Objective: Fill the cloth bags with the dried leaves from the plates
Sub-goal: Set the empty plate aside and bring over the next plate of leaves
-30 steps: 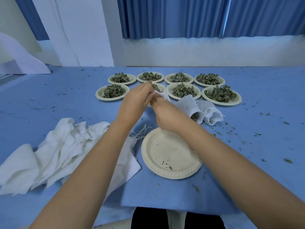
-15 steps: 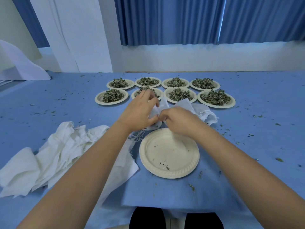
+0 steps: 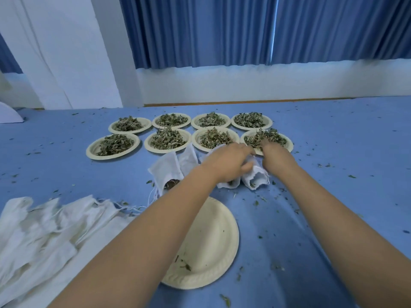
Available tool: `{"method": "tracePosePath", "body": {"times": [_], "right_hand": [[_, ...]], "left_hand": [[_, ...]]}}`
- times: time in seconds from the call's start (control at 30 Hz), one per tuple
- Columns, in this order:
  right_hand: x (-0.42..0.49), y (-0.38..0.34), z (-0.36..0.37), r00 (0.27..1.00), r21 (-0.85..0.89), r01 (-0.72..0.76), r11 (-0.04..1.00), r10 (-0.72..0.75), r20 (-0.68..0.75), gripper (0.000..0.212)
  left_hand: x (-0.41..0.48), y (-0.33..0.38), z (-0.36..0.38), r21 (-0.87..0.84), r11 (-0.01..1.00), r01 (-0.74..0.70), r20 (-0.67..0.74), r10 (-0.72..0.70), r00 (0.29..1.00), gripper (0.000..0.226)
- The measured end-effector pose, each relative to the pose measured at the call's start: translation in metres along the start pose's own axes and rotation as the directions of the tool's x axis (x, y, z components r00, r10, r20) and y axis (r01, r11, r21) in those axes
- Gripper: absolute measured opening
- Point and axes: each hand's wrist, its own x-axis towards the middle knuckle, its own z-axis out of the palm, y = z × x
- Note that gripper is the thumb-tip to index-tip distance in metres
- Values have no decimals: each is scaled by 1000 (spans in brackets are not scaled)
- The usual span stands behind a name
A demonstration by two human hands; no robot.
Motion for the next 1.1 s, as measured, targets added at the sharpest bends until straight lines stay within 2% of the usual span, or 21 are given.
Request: {"method": "tracePosePath", "body": {"times": [0.1, 0.2, 0.3, 0.37, 0.4, 0.5, 0.57, 0.63, 0.7, 0.77, 0.8, 0.83, 0.93, 1.1], "right_hand": [[8, 13, 17, 999, -89, 25, 996, -29, -41, 31], [7, 19, 24, 987, -165, 37, 986, -62, -149, 19], [5, 21, 21, 975, -219, 60, 974, -104, -195, 16], [2, 22, 16, 964, -225, 74, 972, -128, -234, 17], [0, 21, 13, 954, -220, 72, 973, -132, -270, 17], [-8, 15, -1, 918, -199, 45, 979, -119, -378, 22], [-17, 4, -12, 900, -192, 66, 979, -142, -413, 25], [-29, -9, -24, 890, -204, 110, 973, -187, -415, 26], [-46, -28, -35, 886, -218, 157, 963, -235, -399, 25], [-70, -49, -44, 852, -256, 225, 940, -318, -417, 17], [-84, -60, -47, 823, -265, 258, 929, -355, -444, 18], [-98, -72, -50, 818, -282, 283, 917, -384, -428, 20], [-136, -104, -47, 849, -322, 344, 882, -439, -295, 18], [-187, -143, -51, 808, -288, 426, 858, -504, -306, 24]], "left_hand": [[3, 2, 9, -1, 999, -44, 10, 44, 999, 34], [3, 2, 13, 20, 999, -47, -7, 47, 999, 34], [0, 2, 13, 54, 998, -33, 1, 33, 999, 34], [-3, 4, 14, -40, 999, 8, -17, -8, 1000, 31], [-5, 5, 12, -166, 985, 55, -60, -65, 996, 28], [-9, 6, 5, -525, 828, 198, -195, -343, 919, 23], [-14, 7, -2, -688, 680, 252, -200, -512, 835, 23], [-20, 9, -11, -871, 439, 220, -121, -627, 770, 22], [-28, 8, -20, -966, 201, 165, -17, -681, 732, 19], [-41, 4, -28, -980, 85, 182, 72, -697, 713, 17], [-50, 2, -30, -976, 75, 202, 93, -700, 708, 19], [-59, -1, -31, -966, 118, 229, 80, -708, 702, 19], [-94, -9, -35, -868, 361, 341, -26, -719, 694, 17], [-163, -13, -38, -725, 547, 418, -128, -704, 699, 14]]}}
